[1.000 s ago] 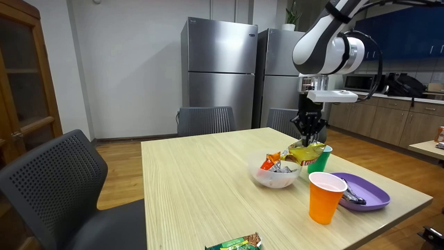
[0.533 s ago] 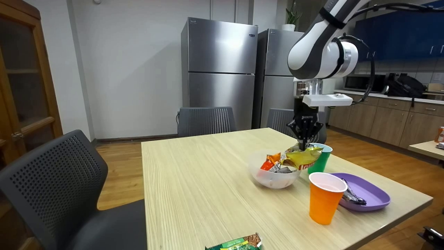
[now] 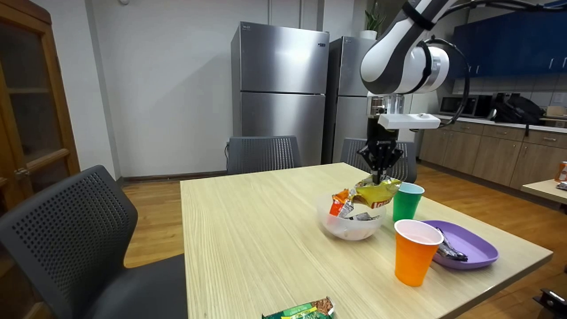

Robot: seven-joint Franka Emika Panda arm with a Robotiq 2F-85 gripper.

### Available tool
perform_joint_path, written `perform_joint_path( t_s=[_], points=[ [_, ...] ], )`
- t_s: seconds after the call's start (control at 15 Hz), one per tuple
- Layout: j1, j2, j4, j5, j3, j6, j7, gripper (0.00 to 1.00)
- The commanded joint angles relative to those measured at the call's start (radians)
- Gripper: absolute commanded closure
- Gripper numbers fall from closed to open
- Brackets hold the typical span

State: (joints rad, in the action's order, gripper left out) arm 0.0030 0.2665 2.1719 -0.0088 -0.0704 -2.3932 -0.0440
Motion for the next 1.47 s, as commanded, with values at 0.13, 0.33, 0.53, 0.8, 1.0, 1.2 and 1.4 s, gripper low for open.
perform_joint_path(
  t_s=[0.13,0.33,0.53,0.8,1.0,1.2,1.4],
  points=[
    [0.002,0.037,-0.061,0.008,0.021,0.011,-0.056,1.00],
    [0.007,0.060,-0.078,0.001,0.022,0.011,-0.078,0.74],
    [0.009,0.070,-0.086,0.002,0.023,0.012,-0.087,0.60],
    [0.008,0.059,-0.081,0.000,0.024,0.008,-0.083,0.30],
    [0.004,0.031,-0.067,0.003,0.025,0.001,-0.070,0.08],
    [0.003,-0.036,-0.020,-0.005,0.020,0.002,-0.072,0.00],
    [-0.003,-0.104,0.023,-0.006,0.019,0.013,-0.055,0.00]
  ],
)
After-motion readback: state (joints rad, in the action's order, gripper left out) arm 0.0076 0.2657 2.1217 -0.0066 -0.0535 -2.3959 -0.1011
